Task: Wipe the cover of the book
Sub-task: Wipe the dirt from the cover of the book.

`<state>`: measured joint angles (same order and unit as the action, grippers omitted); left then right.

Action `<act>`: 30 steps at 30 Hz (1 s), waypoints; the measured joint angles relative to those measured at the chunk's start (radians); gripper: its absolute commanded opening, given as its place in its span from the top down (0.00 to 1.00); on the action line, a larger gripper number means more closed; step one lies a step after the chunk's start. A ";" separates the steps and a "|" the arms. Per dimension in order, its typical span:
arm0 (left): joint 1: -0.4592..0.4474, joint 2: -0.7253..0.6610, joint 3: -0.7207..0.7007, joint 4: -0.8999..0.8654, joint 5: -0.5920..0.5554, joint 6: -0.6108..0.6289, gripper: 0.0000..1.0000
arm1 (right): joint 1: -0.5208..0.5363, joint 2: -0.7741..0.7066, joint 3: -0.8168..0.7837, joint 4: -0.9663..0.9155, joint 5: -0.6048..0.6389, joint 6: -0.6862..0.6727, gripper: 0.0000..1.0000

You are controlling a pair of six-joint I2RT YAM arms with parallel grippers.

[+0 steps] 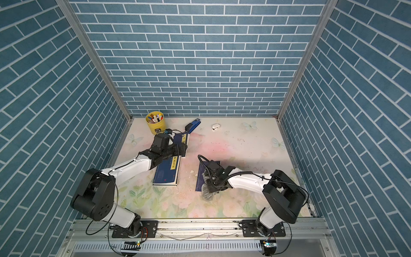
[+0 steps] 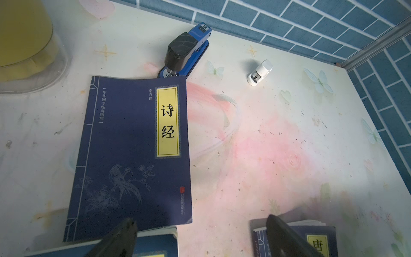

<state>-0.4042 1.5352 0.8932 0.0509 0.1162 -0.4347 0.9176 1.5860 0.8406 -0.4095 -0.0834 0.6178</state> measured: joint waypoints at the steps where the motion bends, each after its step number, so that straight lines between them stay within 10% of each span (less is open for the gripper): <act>1: 0.000 0.000 0.000 0.000 0.000 0.000 0.04 | -0.017 0.021 0.022 -0.002 -0.009 -0.006 1.00; 18: 0.002 -0.047 -0.029 0.015 0.000 -0.005 0.04 | -0.203 0.309 0.379 -0.009 -0.026 -0.182 1.00; 30: 0.023 -0.052 -0.030 0.028 -0.005 -0.006 0.04 | 0.022 0.142 0.163 0.020 -0.028 -0.178 1.00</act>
<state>-0.3809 1.4830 0.8631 0.0788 0.1116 -0.4404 0.9394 1.7283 1.0031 -0.3897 -0.1112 0.4397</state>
